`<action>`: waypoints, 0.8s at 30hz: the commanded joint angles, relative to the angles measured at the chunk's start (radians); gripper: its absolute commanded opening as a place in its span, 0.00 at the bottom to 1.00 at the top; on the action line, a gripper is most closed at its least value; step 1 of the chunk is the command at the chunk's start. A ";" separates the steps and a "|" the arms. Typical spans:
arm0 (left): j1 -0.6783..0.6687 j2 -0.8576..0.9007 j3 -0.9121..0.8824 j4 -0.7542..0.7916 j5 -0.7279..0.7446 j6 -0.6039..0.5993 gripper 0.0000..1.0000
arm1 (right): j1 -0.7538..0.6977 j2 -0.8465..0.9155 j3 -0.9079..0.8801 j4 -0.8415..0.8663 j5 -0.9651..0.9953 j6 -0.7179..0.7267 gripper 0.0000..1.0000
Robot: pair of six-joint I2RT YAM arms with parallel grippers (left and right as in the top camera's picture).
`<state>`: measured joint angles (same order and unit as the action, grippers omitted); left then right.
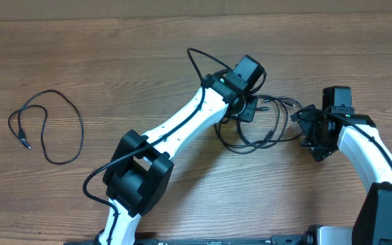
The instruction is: Untangle cables
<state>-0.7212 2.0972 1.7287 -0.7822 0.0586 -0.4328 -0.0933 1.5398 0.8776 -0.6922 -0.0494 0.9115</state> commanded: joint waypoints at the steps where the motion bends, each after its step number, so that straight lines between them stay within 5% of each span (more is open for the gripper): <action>1: 0.001 0.009 -0.055 0.055 -0.087 0.022 0.41 | -0.001 0.006 0.002 0.004 0.033 0.001 1.00; 5: 0.001 0.009 -0.125 0.169 -0.088 0.022 0.45 | -0.001 0.006 0.002 0.009 0.022 0.002 1.00; 24: 0.000 0.009 -0.283 0.489 -0.092 0.022 0.31 | -0.001 0.006 0.002 0.010 0.023 0.002 1.00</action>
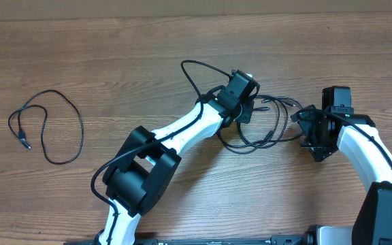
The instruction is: Untangle cables
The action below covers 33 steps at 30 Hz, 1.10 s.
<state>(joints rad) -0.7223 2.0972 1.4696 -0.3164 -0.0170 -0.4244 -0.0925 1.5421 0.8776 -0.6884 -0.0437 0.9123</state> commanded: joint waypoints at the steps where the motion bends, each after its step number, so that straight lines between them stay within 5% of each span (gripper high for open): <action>1: 0.002 0.009 -0.029 0.031 -0.016 0.014 0.27 | -0.002 0.004 0.002 0.006 0.017 0.001 1.00; 4: 0.002 0.009 -0.041 0.037 -0.016 0.014 0.18 | -0.002 0.004 0.002 0.005 0.017 0.001 1.00; 33: -0.024 0.009 -0.044 0.040 -0.032 0.014 0.25 | -0.002 0.004 0.002 0.005 0.017 0.001 1.00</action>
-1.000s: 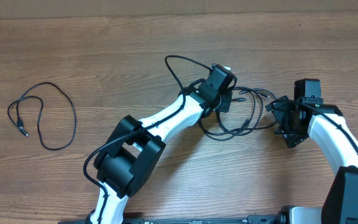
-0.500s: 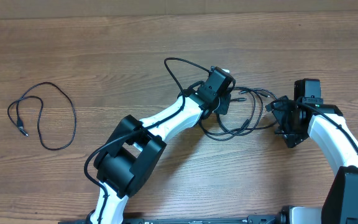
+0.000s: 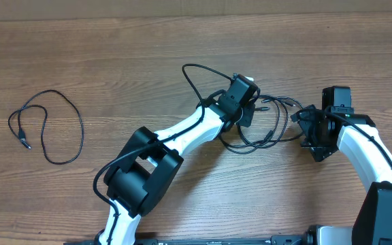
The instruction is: Untangle cables
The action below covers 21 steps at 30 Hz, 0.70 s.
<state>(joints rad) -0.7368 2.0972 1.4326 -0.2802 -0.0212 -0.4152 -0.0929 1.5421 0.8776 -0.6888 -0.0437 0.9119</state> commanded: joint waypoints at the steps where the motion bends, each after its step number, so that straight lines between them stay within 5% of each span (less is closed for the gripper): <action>1: -0.010 0.009 -0.007 0.003 -0.039 0.005 0.24 | -0.001 0.004 0.002 0.006 0.017 0.001 1.00; 21: -0.010 0.009 -0.007 -0.002 -0.049 0.005 0.25 | -0.001 0.004 0.002 0.006 0.017 0.001 1.00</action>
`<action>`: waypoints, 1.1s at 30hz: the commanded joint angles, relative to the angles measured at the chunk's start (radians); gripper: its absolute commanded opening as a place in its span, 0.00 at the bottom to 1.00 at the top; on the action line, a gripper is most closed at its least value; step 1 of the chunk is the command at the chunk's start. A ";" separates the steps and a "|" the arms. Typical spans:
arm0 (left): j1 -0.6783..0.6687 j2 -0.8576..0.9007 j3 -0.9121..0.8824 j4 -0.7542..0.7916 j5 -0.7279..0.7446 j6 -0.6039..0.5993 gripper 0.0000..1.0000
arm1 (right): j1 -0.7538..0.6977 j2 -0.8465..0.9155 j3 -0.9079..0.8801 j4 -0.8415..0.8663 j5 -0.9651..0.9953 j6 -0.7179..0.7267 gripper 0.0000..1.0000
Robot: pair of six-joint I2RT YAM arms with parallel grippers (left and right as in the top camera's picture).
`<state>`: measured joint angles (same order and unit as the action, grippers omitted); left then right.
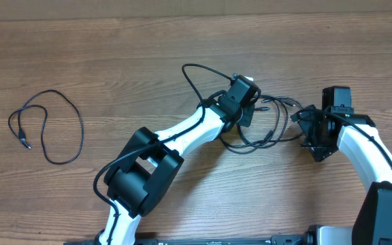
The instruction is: Untangle cables
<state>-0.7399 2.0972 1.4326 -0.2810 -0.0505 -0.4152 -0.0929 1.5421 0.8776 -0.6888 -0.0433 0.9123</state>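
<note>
A tangle of black cables (264,126) lies right of the table's middle, with loops and a plug end (292,102) trailing right. My left gripper (246,112) points down onto the tangle's left edge. Its fingers are hidden under the wrist, so their state does not show. My right gripper (295,118) sits at the tangle's right edge, its fingertips drawn to one point where a cable loop meets them. One black cable (46,129) lies apart in a loose loop at the far left.
The left arm's own black lead (192,75) arches above its wrist. The left arm's white forearm (189,129) crosses the table diagonally from the front. The right arm (373,153) comes in from the front right corner.
My left gripper was first farther back over the tangle's upper left. It then stood closer to the cables, and by 0.7 s ago it was down on the tangle's left edge, where it stays. The right gripper, the tangle and the separate left cable have not shifted.
</note>
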 commanded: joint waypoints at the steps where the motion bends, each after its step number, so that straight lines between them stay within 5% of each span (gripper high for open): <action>1: -0.007 0.009 -0.007 -0.001 -0.020 0.005 0.25 | -0.001 0.004 0.002 0.006 0.016 0.001 1.00; 33: -0.007 0.106 -0.007 -0.006 -0.020 0.012 0.32 | -0.001 0.004 0.002 0.006 0.016 0.001 1.00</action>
<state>-0.7403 2.1651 1.4334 -0.2653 -0.0612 -0.4141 -0.0929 1.5421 0.8776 -0.6888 -0.0437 0.9123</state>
